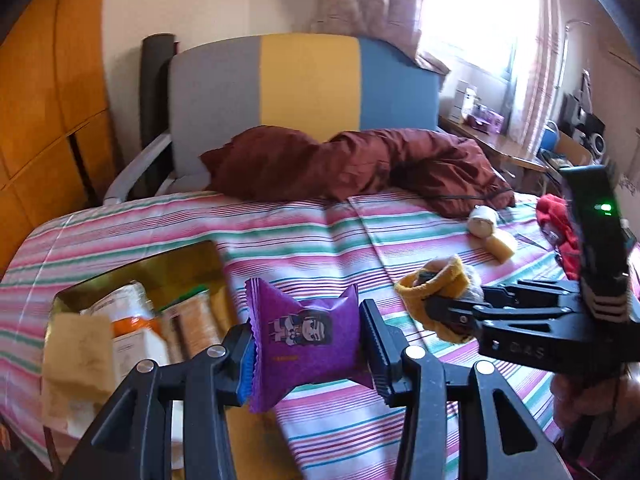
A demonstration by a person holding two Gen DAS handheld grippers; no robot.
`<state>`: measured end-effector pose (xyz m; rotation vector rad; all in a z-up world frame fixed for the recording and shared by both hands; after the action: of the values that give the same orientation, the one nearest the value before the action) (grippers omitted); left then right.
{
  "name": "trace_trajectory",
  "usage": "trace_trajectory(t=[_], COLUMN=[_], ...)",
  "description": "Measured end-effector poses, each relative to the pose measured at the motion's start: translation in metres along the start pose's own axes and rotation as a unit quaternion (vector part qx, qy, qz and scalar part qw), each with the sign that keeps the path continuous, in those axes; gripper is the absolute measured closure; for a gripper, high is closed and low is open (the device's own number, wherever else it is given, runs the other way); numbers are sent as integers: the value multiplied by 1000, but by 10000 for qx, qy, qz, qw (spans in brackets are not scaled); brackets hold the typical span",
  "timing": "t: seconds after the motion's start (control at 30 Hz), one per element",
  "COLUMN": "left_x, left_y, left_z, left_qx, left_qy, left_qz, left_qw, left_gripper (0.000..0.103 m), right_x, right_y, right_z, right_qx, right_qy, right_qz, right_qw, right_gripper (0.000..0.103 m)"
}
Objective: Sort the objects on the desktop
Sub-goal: 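Carry the purple packet and sock bundle into the gold tray and open both tools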
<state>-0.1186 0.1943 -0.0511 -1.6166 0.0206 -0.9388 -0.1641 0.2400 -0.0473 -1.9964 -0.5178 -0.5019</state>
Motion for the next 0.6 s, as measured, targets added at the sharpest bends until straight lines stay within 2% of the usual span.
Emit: trace_trajectory(t=[0.6], left_x=[46], left_y=[4], left_z=[-98], left_qx=[659], left_qy=[-696], left_qz=[287], left_qw=[9950], left_gripper=[58], right_x=[-2], right_y=[13], right_z=[-127], right_qx=[320], right_qy=[-707], right_qz=[129], right_qw=[9969], right_gripper=[65])
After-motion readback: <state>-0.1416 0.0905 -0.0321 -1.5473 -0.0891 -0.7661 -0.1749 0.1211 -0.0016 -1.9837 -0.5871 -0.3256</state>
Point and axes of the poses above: each gripper's, at about its wrist camera, not at the fingertips, and x roughly against the way its jaws point, z to its right, y to its underside, the point moved 5 cm from there along -x, roughly the way its jaws point, and after that the axes turned 10 degrees about z, right-handed, at the moved point
